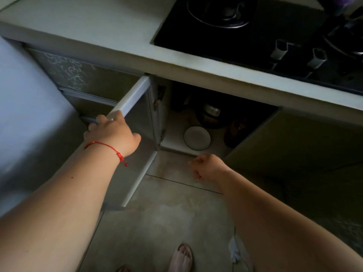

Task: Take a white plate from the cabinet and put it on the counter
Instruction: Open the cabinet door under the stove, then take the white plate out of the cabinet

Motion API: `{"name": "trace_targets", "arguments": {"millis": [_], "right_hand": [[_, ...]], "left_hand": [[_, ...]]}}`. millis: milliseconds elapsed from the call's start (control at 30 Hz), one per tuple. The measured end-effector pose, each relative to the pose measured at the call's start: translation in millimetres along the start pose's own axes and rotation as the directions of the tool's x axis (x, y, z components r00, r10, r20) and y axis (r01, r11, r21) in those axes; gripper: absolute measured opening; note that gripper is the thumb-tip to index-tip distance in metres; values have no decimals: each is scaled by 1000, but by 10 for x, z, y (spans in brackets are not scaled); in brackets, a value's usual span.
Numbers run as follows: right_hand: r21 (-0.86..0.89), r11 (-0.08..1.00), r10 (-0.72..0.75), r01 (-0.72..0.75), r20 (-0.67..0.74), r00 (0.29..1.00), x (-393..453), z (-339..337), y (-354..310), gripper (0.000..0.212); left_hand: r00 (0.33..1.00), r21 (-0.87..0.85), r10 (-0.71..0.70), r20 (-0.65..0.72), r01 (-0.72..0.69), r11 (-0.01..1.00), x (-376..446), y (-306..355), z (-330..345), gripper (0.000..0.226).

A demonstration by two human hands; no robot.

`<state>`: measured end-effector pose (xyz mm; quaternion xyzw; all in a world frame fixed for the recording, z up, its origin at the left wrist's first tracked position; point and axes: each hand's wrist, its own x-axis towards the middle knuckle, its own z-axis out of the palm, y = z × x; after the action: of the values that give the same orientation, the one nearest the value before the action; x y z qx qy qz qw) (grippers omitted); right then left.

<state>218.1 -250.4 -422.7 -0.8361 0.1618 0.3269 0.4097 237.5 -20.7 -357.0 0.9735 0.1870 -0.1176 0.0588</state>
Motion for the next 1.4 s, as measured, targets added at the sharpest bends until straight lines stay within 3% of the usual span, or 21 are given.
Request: {"name": "trace_targets", "arguments": {"millis": [100, 233, 300, 367, 467, 633, 767, 900, 1033, 1300, 1400], "right_hand": [[-15, 1000, 15, -15, -13, 1000, 183, -234, 143, 20], [25, 1000, 18, -17, -60, 998, 430, -452, 281, 17], [107, 994, 26, -14, -118, 993, 561, -506, 321, 21], [109, 994, 35, -19, -149, 988, 686, -521, 359, 23], [92, 995, 50, -32, -196, 979, 909, -500, 412, 23], [173, 984, 83, -44, -226, 971, 1637, -329, 671, 23], [321, 945, 144, -65, -229, 963, 2350, -74, 1037, 19], [443, 894, 189, -75, -219, 957, 3132, 177, 1554, 15], [488, 869, 219, -85, -224, 950, 3835, 277, 1929, 21], [516, 854, 211, -60, -239, 948, 4793, 419, 2120, 23], [508, 861, 202, -21, -305, 931, 4981, 441, 2155, 22]], "left_hand": [[998, -90, -29, -54, 24, 996, 37, 167, 65, 74], [931, -224, 209, -298, -281, 933, 49, 574, 262, 56], [942, -365, 271, -196, -327, 872, 131, 778, 434, 38], [971, -556, 235, 32, -178, 812, 250, 906, 630, 22], [948, -644, 204, 244, 2, 765, 519, 964, 1000, 14], [899, -667, 169, 405, 163, 727, 1071, 1029, 1670, 19], [852, -725, 140, 504, 329, 605, 1480, 1152, 2291, 16], [820, -757, 141, 555, 427, 494, 1814, 1284, 3091, 8], [822, -768, 134, 553, 440, 466, 2114, 1359, 3693, 10], [870, -827, 145, 471, 378, 415, 2674, 1356, 4214, 8], [874, -835, 139, 466, 383, 395, 2719, 1281, 4338, 8]]}}
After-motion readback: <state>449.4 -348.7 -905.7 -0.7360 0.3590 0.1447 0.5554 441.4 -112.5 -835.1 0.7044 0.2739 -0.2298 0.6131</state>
